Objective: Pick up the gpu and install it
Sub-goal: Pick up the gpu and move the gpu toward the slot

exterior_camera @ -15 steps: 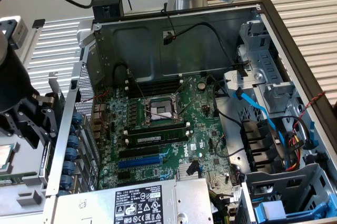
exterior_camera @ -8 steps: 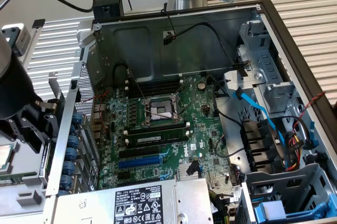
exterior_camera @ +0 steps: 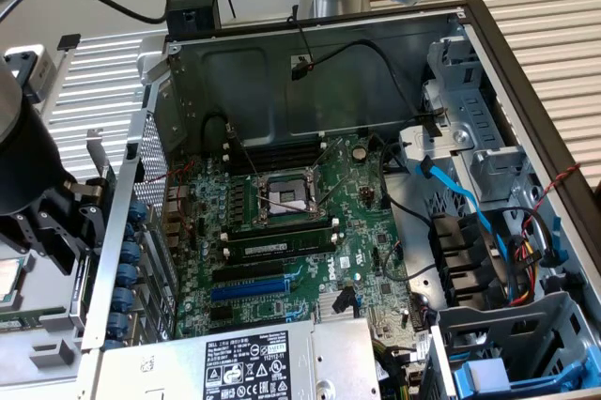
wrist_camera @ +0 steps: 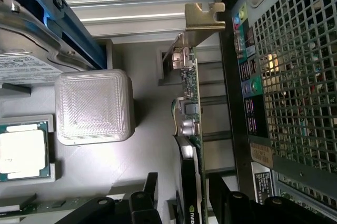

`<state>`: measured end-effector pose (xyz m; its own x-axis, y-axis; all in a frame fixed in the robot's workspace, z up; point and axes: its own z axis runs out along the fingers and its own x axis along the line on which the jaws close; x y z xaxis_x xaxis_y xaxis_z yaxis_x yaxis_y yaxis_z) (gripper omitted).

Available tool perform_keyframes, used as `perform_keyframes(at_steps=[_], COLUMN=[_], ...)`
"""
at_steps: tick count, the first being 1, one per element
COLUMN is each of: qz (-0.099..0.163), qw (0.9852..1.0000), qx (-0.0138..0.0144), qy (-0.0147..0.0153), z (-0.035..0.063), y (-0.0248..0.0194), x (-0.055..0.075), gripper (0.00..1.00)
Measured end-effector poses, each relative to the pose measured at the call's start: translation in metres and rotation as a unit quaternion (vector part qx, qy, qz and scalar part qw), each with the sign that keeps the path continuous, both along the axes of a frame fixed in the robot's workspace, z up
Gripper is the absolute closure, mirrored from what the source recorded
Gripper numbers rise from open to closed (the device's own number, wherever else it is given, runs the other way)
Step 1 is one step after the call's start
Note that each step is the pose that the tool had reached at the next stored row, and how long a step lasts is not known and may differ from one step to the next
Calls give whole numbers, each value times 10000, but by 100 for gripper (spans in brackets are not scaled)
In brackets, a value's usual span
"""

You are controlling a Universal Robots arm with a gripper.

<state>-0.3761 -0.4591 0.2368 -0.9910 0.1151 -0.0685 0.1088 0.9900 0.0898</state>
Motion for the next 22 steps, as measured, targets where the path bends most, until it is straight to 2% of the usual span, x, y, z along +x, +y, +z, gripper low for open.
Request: perform_keyframes(at_steps=[3, 6, 10, 14, 18, 22], qz=[0, 0, 1, 7, 10, 11], qw=[10000, 10000, 10000, 10000, 9999, 9999], qx=[-4, -33, -35, -35, -37, -36], qy=[-11, -11, -12, -49, -100, -108], z=[-3, -3, -3, -5, -22, -36], y=[0, 0, 0, 0, 0, 0], x=[1, 0, 1, 4, 3, 3], gripper=[49, 49, 49, 49, 49, 49])
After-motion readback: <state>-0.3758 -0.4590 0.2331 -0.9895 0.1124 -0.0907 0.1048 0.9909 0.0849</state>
